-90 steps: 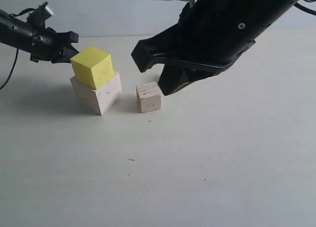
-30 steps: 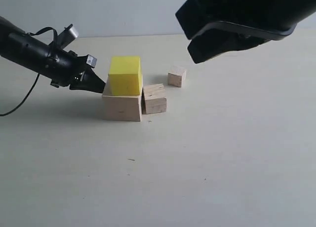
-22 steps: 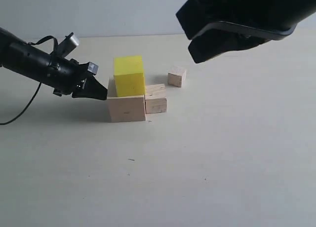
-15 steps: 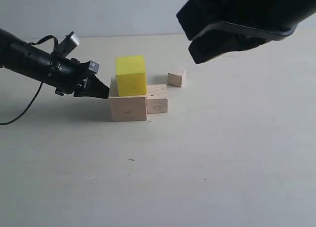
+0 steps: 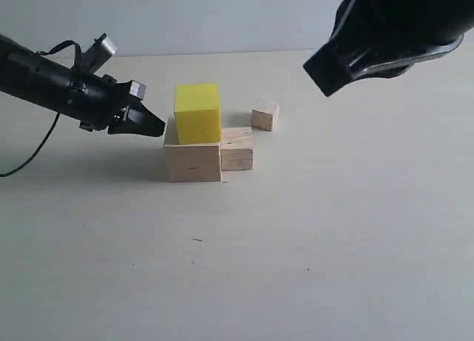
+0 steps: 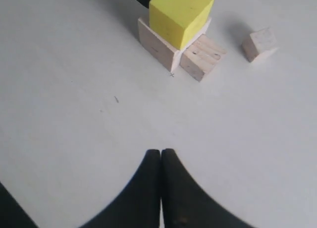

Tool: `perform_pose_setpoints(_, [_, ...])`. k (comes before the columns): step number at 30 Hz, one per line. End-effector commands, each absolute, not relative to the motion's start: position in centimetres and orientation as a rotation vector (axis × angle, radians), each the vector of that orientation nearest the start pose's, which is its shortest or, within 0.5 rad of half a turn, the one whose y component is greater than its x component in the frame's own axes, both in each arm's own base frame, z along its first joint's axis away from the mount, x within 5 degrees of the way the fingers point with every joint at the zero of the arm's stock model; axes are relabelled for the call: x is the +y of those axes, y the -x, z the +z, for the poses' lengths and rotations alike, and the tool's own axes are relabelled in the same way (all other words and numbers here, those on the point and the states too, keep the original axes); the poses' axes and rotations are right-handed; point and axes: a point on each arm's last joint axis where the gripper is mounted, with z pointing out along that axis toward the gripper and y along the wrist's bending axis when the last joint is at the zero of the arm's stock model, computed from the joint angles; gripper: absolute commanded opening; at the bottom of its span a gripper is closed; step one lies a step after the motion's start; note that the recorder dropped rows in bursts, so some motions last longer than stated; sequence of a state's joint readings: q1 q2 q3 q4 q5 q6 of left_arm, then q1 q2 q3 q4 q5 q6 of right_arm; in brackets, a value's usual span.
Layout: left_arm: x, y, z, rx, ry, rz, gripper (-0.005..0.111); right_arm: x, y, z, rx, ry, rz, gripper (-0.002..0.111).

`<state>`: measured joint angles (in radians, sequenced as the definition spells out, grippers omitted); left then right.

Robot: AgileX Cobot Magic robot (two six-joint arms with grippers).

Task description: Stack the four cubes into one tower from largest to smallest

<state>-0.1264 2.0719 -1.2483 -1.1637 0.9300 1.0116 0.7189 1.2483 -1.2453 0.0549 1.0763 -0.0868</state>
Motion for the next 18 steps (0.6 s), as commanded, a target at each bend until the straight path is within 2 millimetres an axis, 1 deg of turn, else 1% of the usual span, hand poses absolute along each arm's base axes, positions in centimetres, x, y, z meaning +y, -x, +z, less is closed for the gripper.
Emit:
perform_pose_setpoints(1, [-11.3, -37.5, 17.7, 2.514, -0.497, -1.061, 0.000, 16.5, -19.2, 35.6, 2.365, 1.115, 0.173, 0.000])
perform_pose_setpoints(5, [-10.6, -36.6, 22.1, 2.427, -0.526, -0.998, 0.000, 17.2, -20.7, 33.4, 2.372, 1.274, 0.046, 0.000])
perform_pose_setpoints(6, [-10.5, -36.2, 23.0, 2.412, -0.524, -0.991, 0.000, 17.5, -21.3, 32.7, 2.375, 1.309, 0.009, 0.000])
perform_pose_setpoints(7, [-10.3, -35.9, 24.4, 2.385, -0.521, -0.978, 0.000, 17.8, -21.9, 31.9, 2.378, 1.350, -0.035, 0.000])
perform_pose_setpoints(9, [-10.1, -34.9, 26.6, 2.341, -0.519, -0.955, 0.000, 18.3, -23.0, 30.1, 2.387, 1.446, -0.117, 0.000])
perform_pose_setpoints(12, [-9.5, -32.7, 30.2, 2.262, -0.514, -0.917, 0.000, 19.2, -24.3, 27.4, 2.369, 1.638, -0.191, 0.000])
perform_pose_setpoints(14, [-9.3, -31.2, 32.1, 2.224, -0.511, -0.897, 0.000, 19.5, -25.3, 26.3, 2.360, 1.650, -0.197, 0.000])
perform_pose_setpoints(16, [-8.9, -29.6, 33.8, 2.199, -0.509, -0.858, 0.000, 19.6, -26.9, 25.2, 2.381, 1.622, -0.197, 0.000])
perform_pose_setpoints(17, [-8.7, -28.8, 34.3, 2.195, -0.512, -0.828, 0.000, 19.6, -27.6, 24.8, 2.397, 1.606, -0.199, 0.000])
perform_pose_setpoints(18, [-8.5, -28.2, 34.7, 2.195, -0.511, -0.795, 0.000, 19.2, -28.5, 24.6, 2.436, 1.552, -0.194, 0.000])
